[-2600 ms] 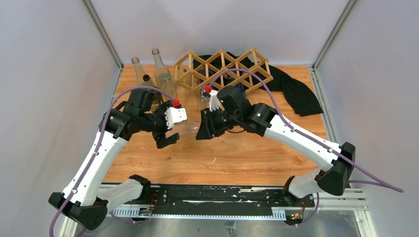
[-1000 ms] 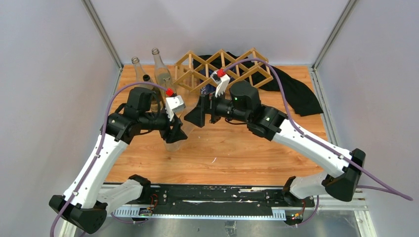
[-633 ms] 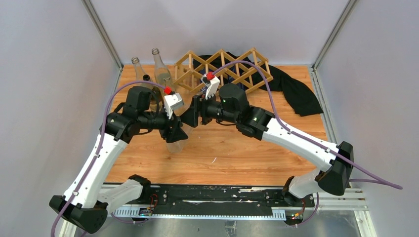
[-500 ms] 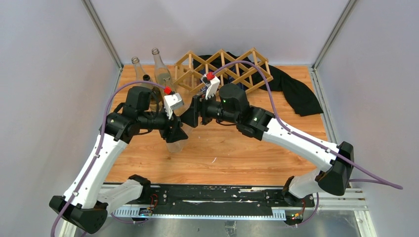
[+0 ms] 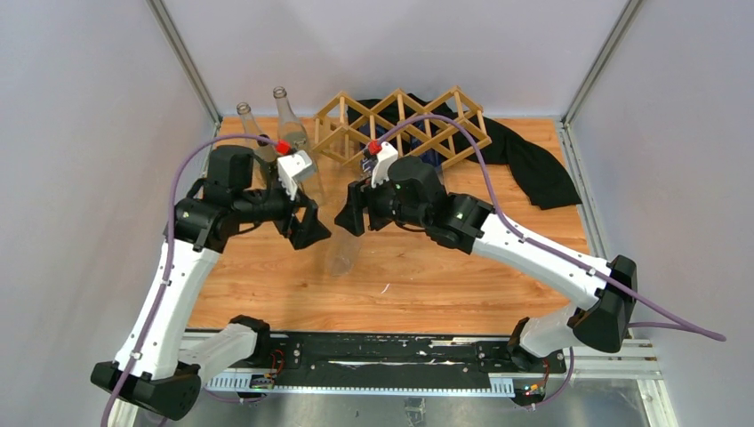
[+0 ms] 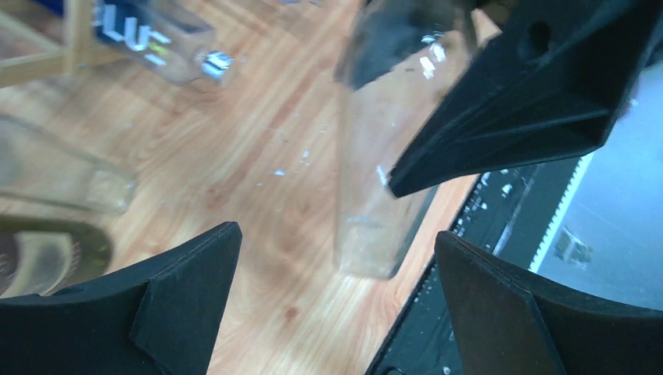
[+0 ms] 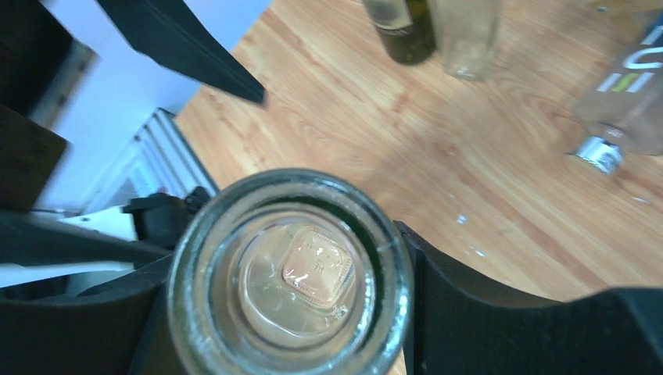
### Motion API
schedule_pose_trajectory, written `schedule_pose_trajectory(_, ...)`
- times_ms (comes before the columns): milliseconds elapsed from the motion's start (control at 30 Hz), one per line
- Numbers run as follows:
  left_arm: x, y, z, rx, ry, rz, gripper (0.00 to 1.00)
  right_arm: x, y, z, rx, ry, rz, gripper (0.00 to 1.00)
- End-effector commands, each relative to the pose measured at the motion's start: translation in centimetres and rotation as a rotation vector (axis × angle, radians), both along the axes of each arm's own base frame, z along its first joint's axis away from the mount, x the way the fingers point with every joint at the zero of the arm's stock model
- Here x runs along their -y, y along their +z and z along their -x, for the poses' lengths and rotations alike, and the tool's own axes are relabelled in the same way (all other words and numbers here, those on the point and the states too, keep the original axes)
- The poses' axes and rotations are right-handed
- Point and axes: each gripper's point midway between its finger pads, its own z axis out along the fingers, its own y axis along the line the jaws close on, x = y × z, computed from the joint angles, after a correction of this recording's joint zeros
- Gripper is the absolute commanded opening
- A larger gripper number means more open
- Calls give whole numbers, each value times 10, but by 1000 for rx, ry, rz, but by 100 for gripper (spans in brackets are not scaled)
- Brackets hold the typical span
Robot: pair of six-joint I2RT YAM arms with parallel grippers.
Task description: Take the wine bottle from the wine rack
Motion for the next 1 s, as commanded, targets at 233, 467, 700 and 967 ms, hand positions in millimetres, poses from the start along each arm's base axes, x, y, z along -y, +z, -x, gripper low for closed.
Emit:
schedule_pose_trajectory(233, -78, 12, -39, -99, 233, -40, 100, 4, 11, -34, 190, -64, 165, 0)
schedule_pose_trajectory(467, -163, -5, -75, -200, 597, -118, 100, -40, 4, -49, 260, -2, 230, 0)
schedule_pose_trajectory(700, -234, -9, -83, -255, 840, -80, 98, -101, -7, -63, 325, 52, 259, 0)
schedule_pose_trajectory(967, -239, -12, -74, -229, 836, -124, 99, -148, -41, -93, 369, 4, 278, 0)
